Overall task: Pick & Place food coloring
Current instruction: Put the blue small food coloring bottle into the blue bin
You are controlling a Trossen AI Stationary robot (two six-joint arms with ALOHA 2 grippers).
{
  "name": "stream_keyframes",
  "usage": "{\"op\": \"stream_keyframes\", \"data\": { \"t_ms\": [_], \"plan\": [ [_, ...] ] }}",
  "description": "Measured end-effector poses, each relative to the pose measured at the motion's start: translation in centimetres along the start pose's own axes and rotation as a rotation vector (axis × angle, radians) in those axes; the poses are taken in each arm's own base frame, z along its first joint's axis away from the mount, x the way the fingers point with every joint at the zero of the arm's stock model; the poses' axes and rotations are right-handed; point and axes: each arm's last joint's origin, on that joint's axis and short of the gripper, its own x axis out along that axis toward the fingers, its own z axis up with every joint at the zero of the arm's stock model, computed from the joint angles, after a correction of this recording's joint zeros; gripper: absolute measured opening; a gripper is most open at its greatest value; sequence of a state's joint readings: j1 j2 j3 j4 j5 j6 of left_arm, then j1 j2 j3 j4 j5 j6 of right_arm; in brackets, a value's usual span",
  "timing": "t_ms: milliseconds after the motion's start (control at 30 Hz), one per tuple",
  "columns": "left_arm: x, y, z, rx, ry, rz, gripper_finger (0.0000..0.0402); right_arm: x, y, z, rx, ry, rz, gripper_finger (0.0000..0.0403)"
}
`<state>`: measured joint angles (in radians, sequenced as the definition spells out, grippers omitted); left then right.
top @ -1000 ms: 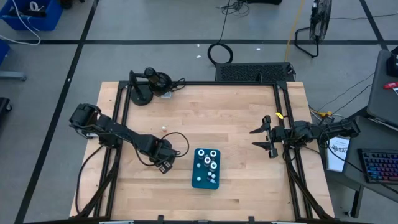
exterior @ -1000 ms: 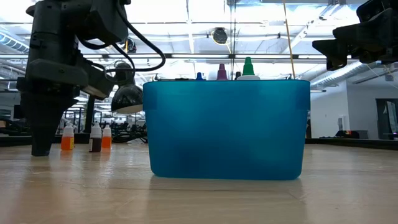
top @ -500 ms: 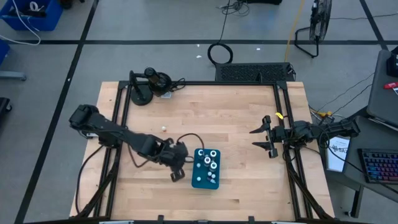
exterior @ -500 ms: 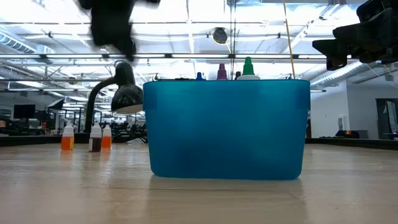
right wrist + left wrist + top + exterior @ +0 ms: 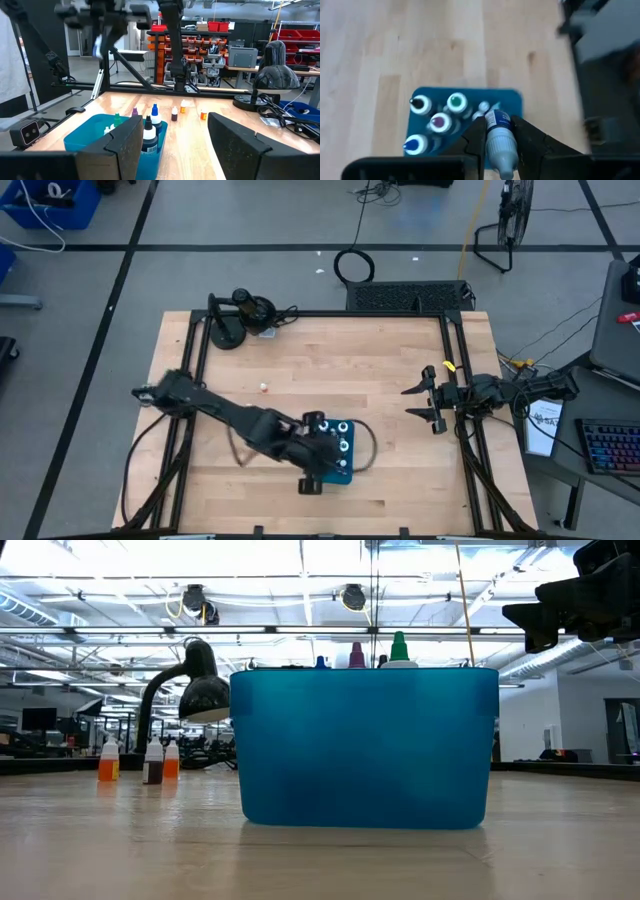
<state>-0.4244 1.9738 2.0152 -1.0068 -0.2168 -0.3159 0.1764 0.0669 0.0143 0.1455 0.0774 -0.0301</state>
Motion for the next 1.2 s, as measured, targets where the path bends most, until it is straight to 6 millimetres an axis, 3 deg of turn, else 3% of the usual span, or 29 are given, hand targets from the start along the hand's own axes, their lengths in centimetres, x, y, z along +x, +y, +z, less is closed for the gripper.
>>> {"op": "stream_keyframes", "data": {
  "t_ms": [333, 533, 767, 1200],
  "plan": [
    [10.1, 0.3, -1.6, 0.041, 0.269, 0.035, 0.0079, 0.0, 0.0, 0.0, 0.000, 0.000, 0.000, 0.0212],
    [14.0, -0.4, -3.3, 0.038, 0.376, -0.010, 0.0087, 0.0, 0.0, 0.0, 0.000, -0.001, 0.000, 0.0212],
    [16.3, -0.9, -4.2, 0.022, 0.416, -0.075, 0.0090, 0.0, 0.0, 0.0, 0.000, -0.001, 0.000, 0.0212],
    [16.8, -0.6, -4.3, -0.010, 0.429, -0.094, 0.0091, 0.0, 0.0, 0.0, 0.000, -0.001, 0.000, 0.0212]
  ]
}}
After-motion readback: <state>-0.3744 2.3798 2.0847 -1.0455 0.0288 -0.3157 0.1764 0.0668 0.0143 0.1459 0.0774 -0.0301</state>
